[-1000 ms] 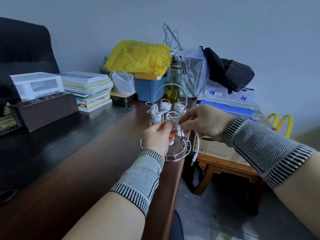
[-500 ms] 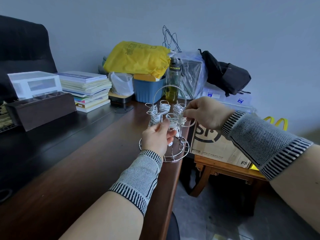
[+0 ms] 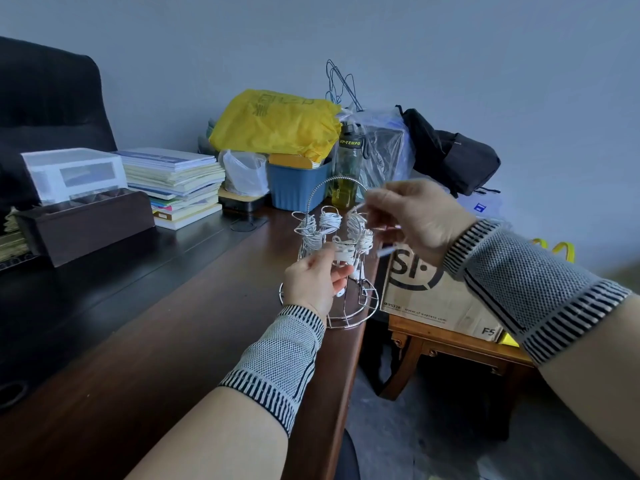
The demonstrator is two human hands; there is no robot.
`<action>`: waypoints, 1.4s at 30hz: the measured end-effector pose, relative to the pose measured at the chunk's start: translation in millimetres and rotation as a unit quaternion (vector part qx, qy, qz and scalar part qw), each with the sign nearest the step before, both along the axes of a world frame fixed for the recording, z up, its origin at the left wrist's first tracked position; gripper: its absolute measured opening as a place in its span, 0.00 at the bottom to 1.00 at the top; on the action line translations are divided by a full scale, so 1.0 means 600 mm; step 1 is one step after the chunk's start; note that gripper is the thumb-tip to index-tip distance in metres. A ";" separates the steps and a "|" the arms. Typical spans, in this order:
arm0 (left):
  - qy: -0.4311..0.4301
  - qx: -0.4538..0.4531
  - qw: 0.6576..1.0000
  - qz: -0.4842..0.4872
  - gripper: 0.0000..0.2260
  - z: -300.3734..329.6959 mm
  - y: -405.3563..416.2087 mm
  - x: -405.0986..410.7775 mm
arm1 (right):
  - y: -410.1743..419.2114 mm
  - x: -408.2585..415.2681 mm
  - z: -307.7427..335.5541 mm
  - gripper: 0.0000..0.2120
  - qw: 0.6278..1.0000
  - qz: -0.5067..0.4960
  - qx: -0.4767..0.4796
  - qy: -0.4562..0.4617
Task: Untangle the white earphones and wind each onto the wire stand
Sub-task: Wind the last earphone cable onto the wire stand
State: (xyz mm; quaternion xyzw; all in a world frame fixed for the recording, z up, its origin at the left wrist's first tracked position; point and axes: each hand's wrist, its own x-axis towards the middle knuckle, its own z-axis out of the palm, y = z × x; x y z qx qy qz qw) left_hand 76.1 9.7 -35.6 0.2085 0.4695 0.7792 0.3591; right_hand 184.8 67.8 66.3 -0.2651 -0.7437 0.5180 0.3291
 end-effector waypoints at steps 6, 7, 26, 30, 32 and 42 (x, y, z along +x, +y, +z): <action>0.015 -0.005 1.000 0.002 0.07 -0.001 0.001 0.001 | 0.022 0.010 0.007 0.08 0.941 -0.034 -0.217 0.259; 0.017 -0.005 1.000 0.001 0.06 -0.001 0.001 0.001 | 0.026 0.013 0.000 0.08 0.936 -0.033 -0.239 0.257; 0.072 -0.019 0.997 0.012 0.04 -0.013 0.010 -0.003 | 0.057 0.061 -0.022 0.06 0.901 0.006 0.192 -0.388; 0.063 -0.014 0.998 0.011 0.05 -0.011 0.008 -0.001 | 0.079 0.071 -0.012 0.09 0.964 0.002 0.022 -0.264; 0.056 -0.010 0.998 0.014 0.05 -0.010 0.008 0.000 | 0.085 0.065 -0.003 0.11 0.964 -0.035 0.018 -0.263; 0.041 -0.017 0.999 0.023 0.04 -0.017 0.017 -0.002 | 0.032 -0.083 0.034 0.14 0.786 -0.081 0.413 -0.453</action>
